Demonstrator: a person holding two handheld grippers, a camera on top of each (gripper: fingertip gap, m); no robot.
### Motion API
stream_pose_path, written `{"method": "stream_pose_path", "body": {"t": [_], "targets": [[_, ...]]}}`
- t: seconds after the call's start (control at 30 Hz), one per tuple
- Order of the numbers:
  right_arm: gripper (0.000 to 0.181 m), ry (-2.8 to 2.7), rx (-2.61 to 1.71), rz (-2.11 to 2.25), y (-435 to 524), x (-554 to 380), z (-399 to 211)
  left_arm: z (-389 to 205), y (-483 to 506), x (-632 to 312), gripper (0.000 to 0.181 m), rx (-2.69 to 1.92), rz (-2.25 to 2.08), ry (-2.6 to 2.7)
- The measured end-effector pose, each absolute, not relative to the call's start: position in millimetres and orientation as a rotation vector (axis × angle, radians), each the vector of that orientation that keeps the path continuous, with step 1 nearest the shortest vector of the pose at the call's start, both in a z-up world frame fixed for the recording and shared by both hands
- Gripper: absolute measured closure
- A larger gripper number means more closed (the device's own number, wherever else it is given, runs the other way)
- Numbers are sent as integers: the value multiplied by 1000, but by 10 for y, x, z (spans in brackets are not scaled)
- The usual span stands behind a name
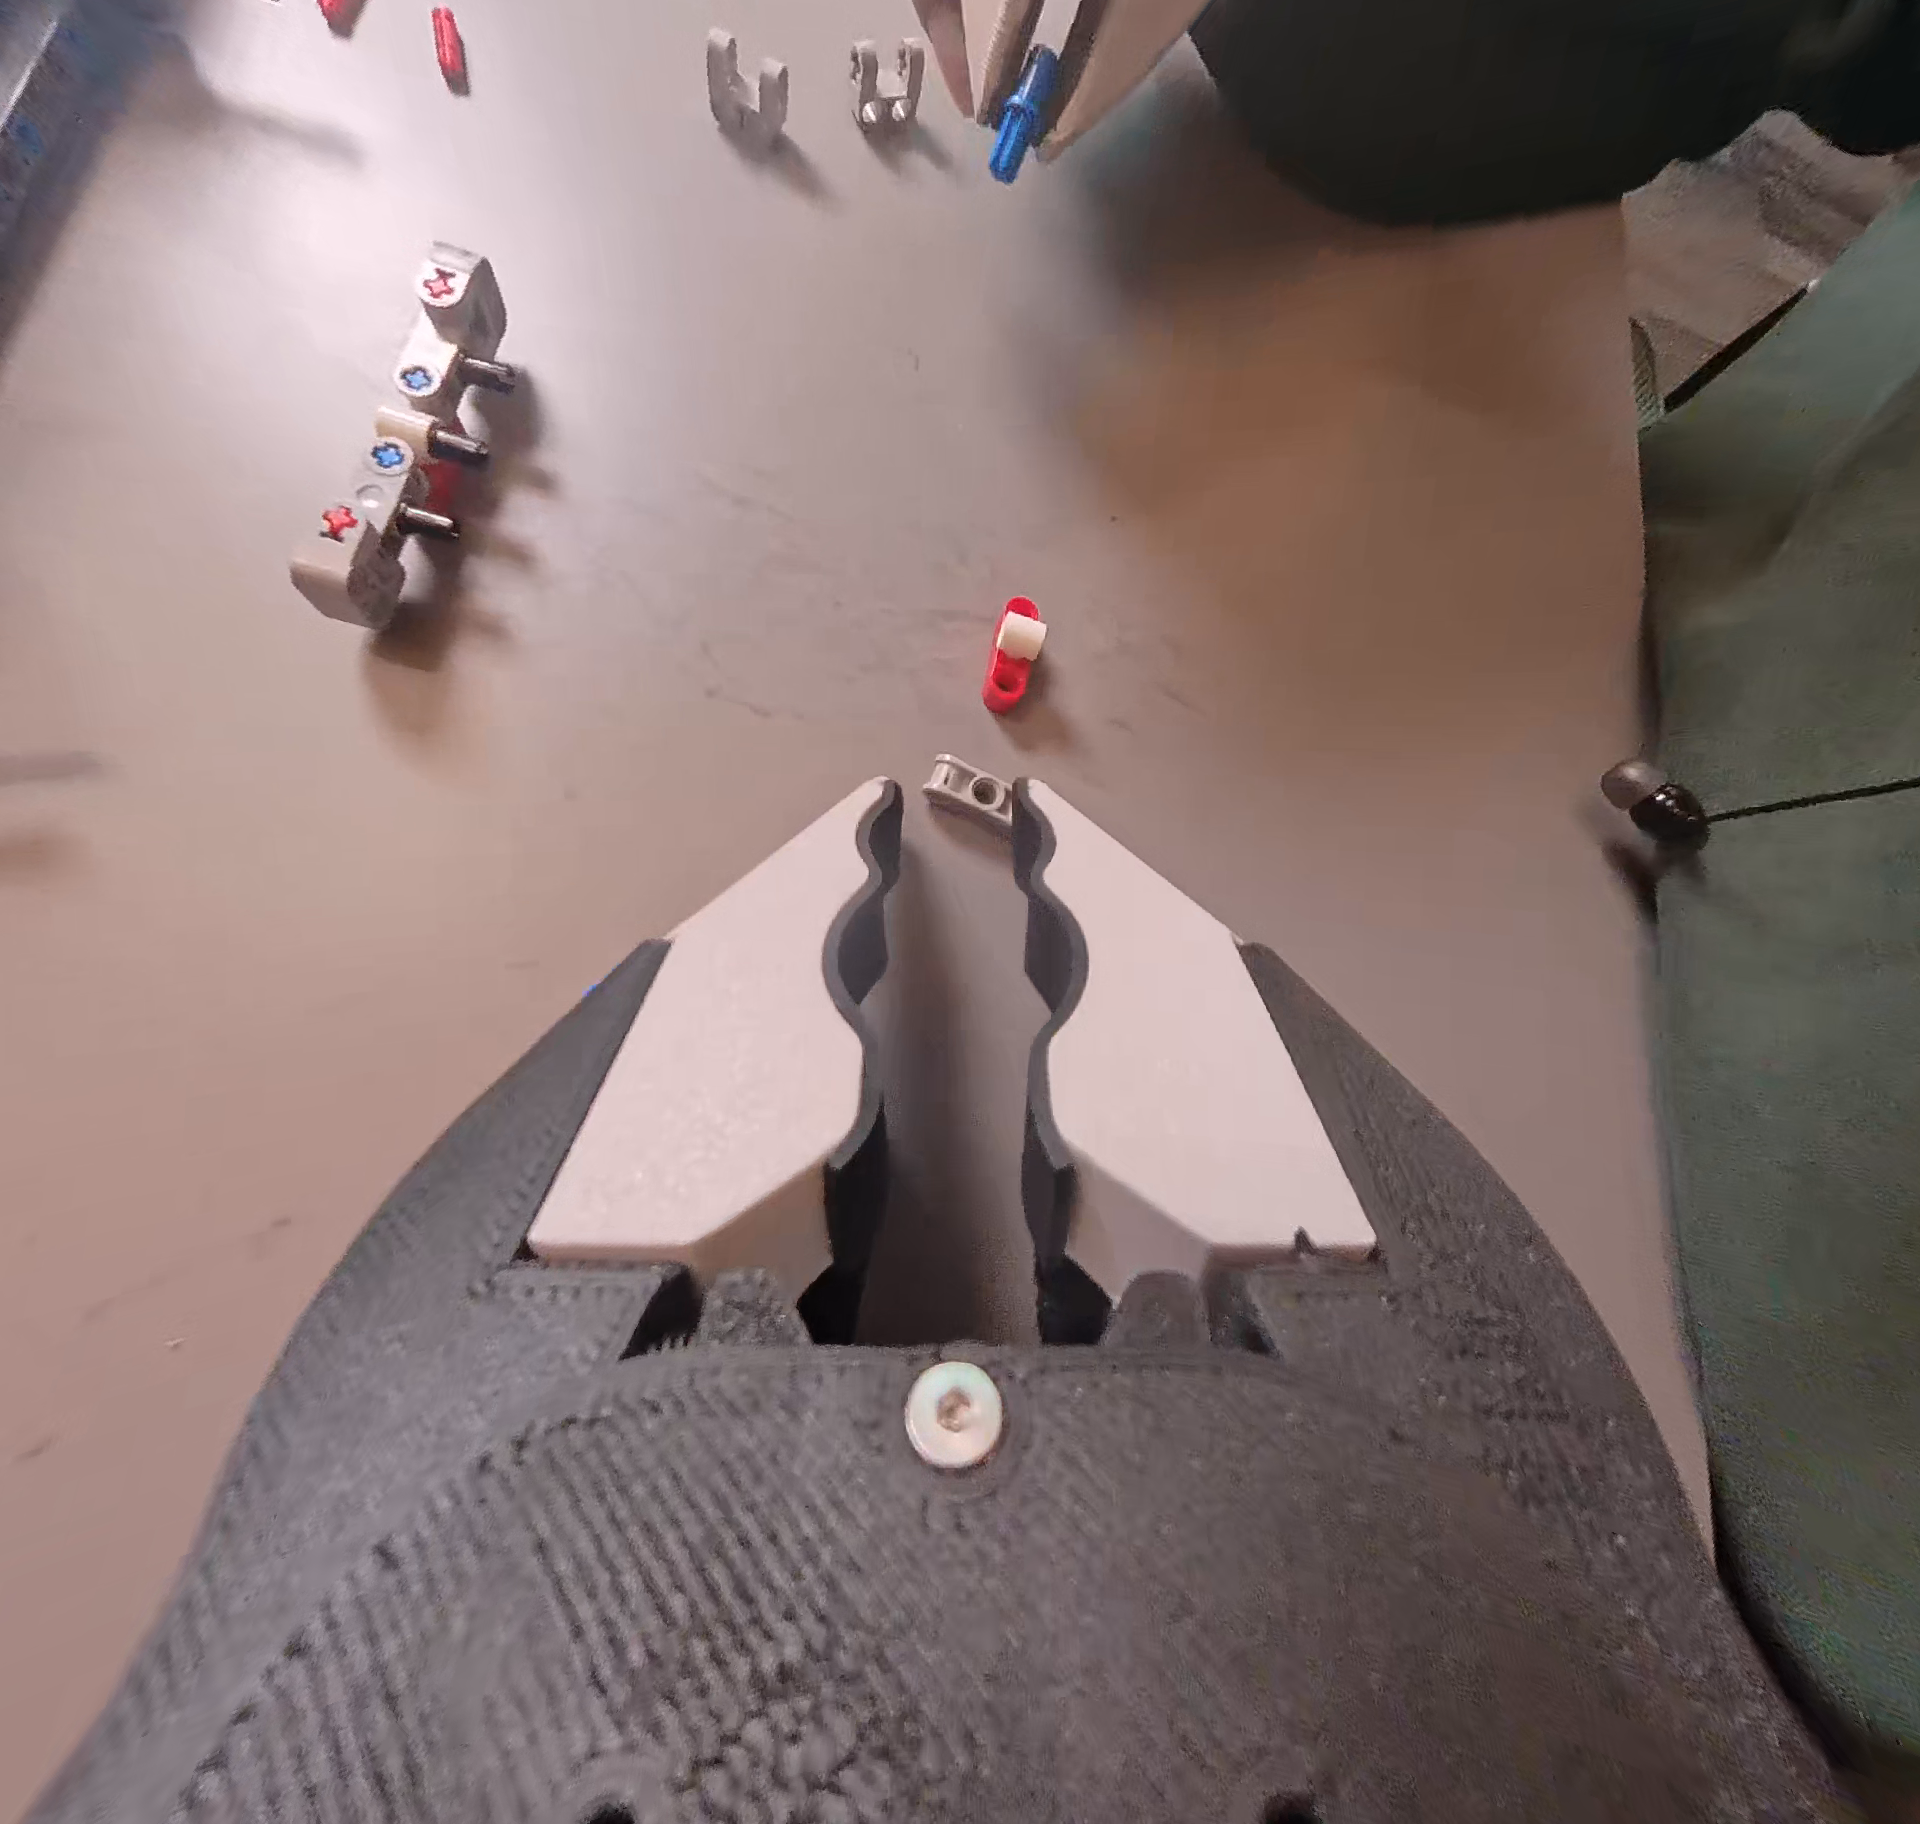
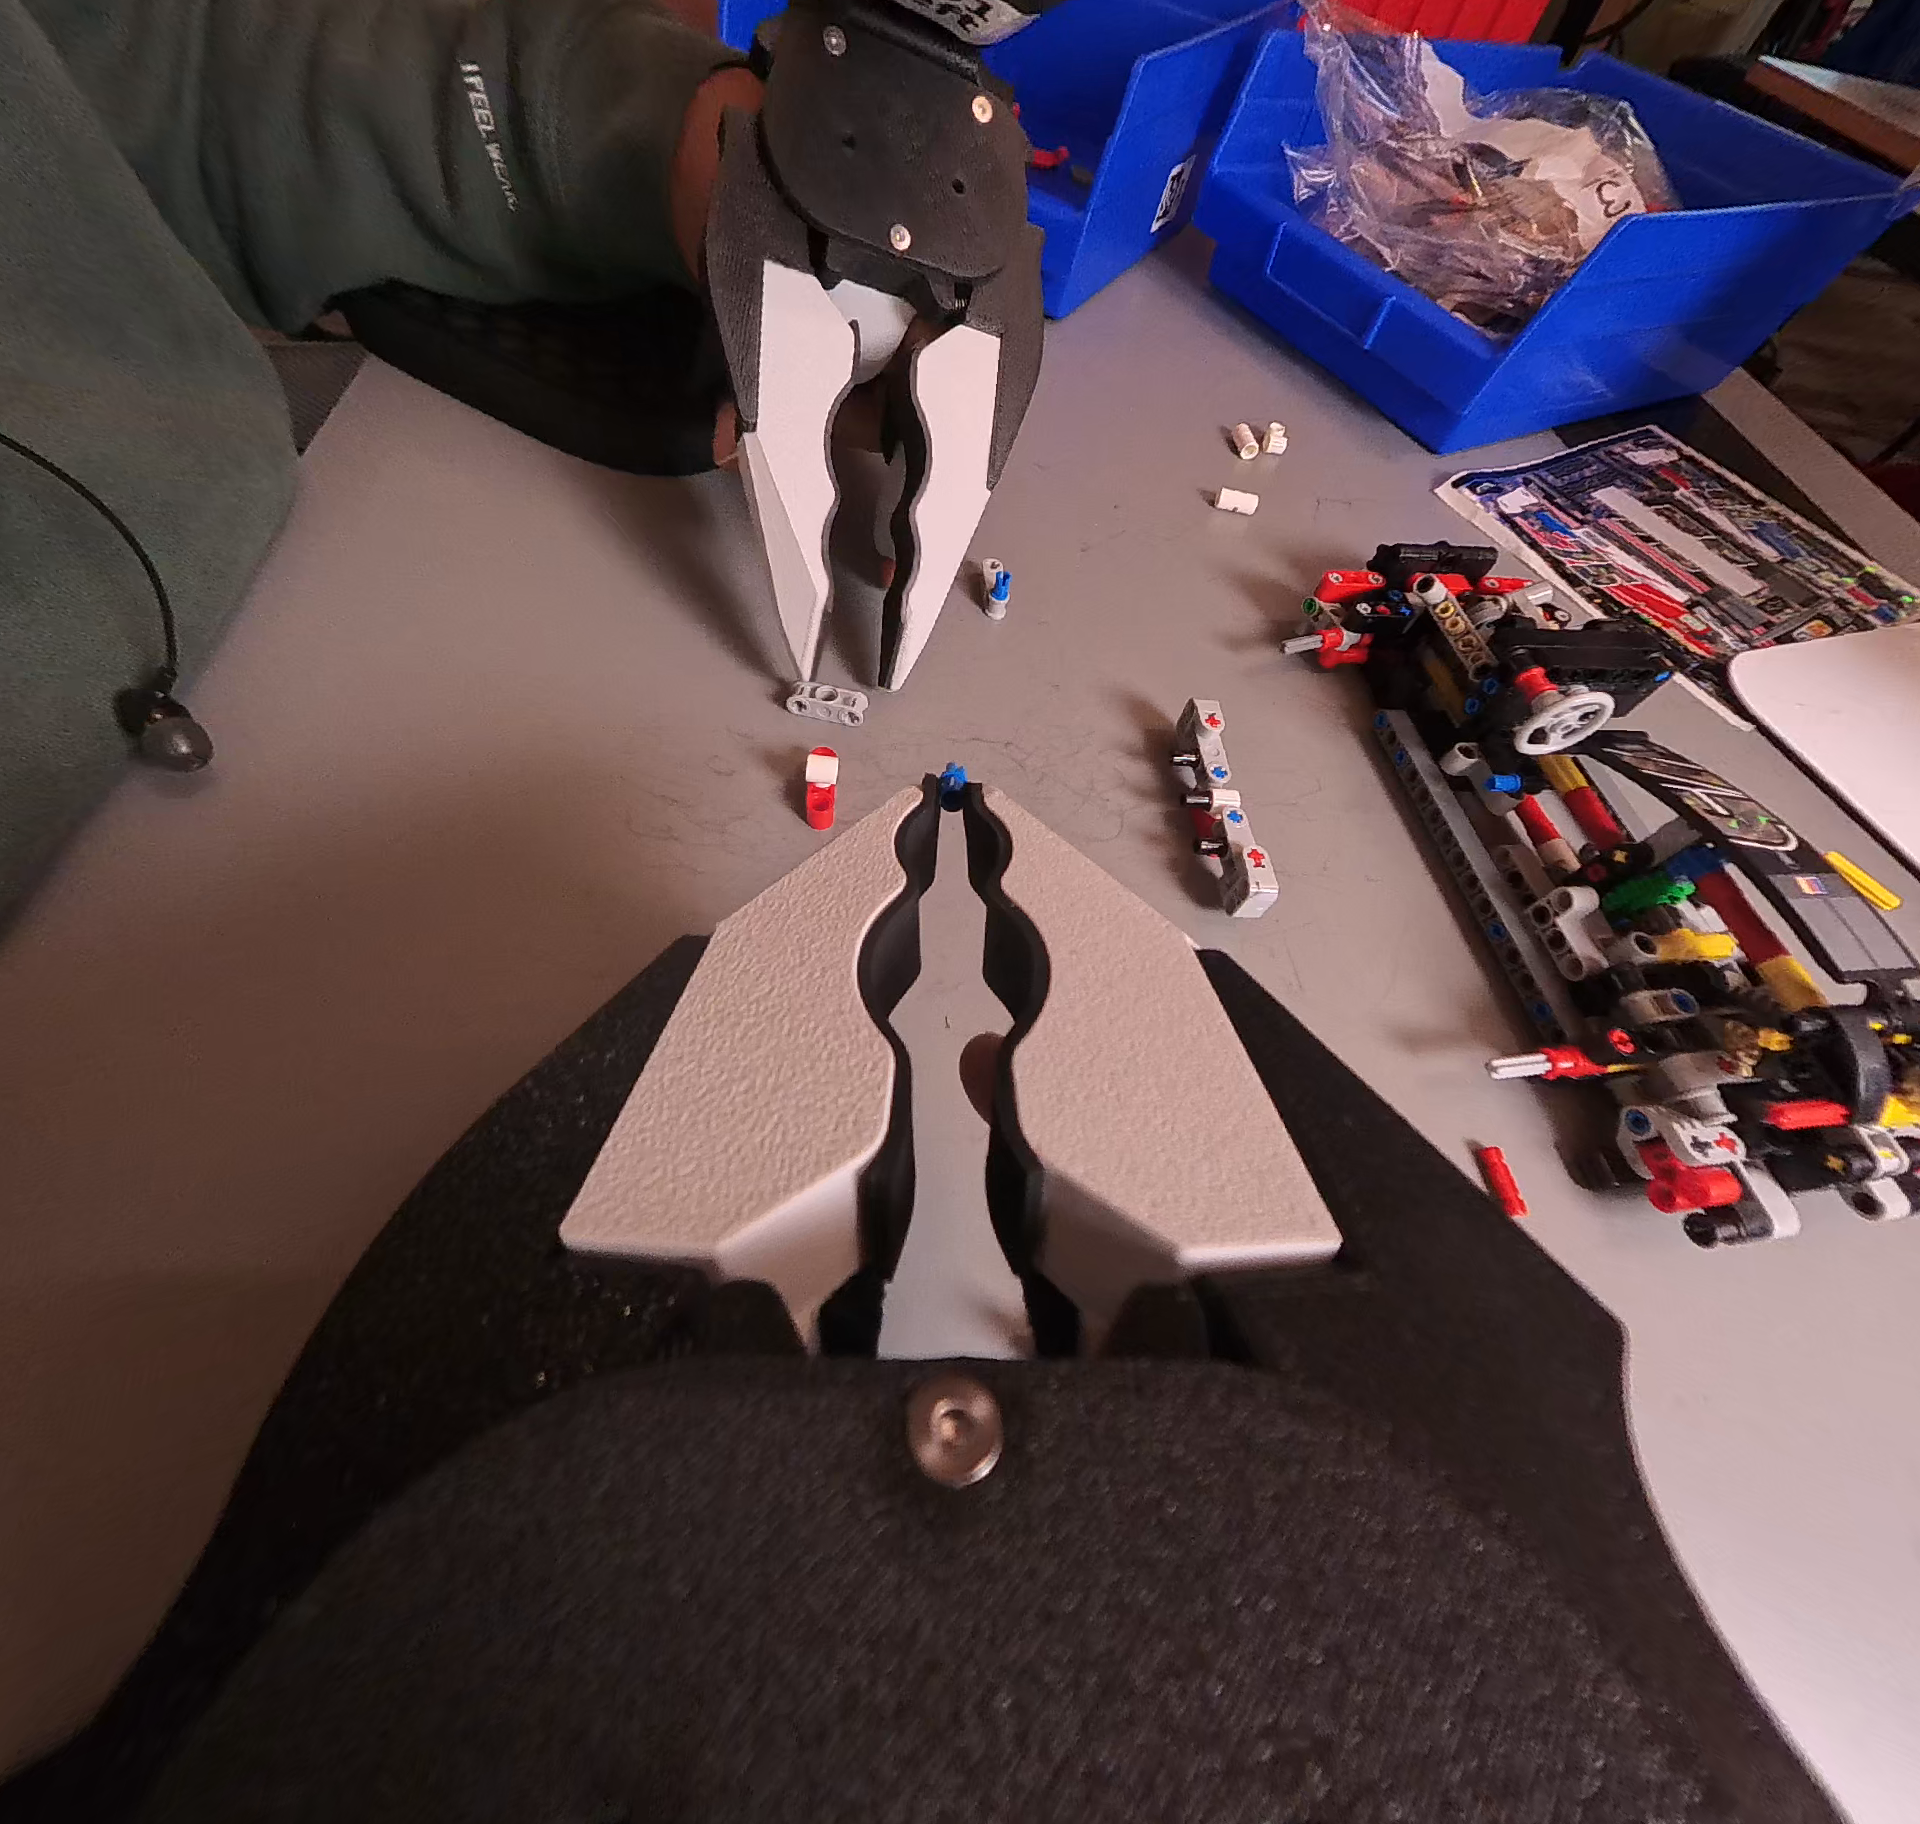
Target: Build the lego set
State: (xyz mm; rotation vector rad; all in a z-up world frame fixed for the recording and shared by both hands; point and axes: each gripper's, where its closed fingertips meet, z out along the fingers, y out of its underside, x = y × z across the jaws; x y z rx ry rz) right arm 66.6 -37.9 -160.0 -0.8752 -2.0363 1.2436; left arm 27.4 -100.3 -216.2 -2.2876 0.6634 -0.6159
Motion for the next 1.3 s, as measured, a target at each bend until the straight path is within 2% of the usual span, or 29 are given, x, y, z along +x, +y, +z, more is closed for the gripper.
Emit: {"method": "stream_pose_path", "body": {"t": [0.37,0.73,0.9,1.03,1.13,1.3], "targets": [[178,-2046,-874,1238,-380,671,-1613,-2202,-933,384,168,-2334,-467,747],[178,-2042,-868,1240,-384,681,-1591,-2127,-961,496,160,-2345,-508,665],[178,-2049,-856,1234,-403,692,-1589,-2232,-984,377,176,-2381,-377,772],[178,-2044,-856,1235,-394,694,-1577,-2232,-972,234,174,-2365,-310,790],[178,-2045,-853,1236,-397,699,-1574,-2208,-989,179,167,-2361,-383,728],[178,-2045,-851,1237,-399,704,-1571,-2197,-994,124,168,-2381,-480,589]]}}
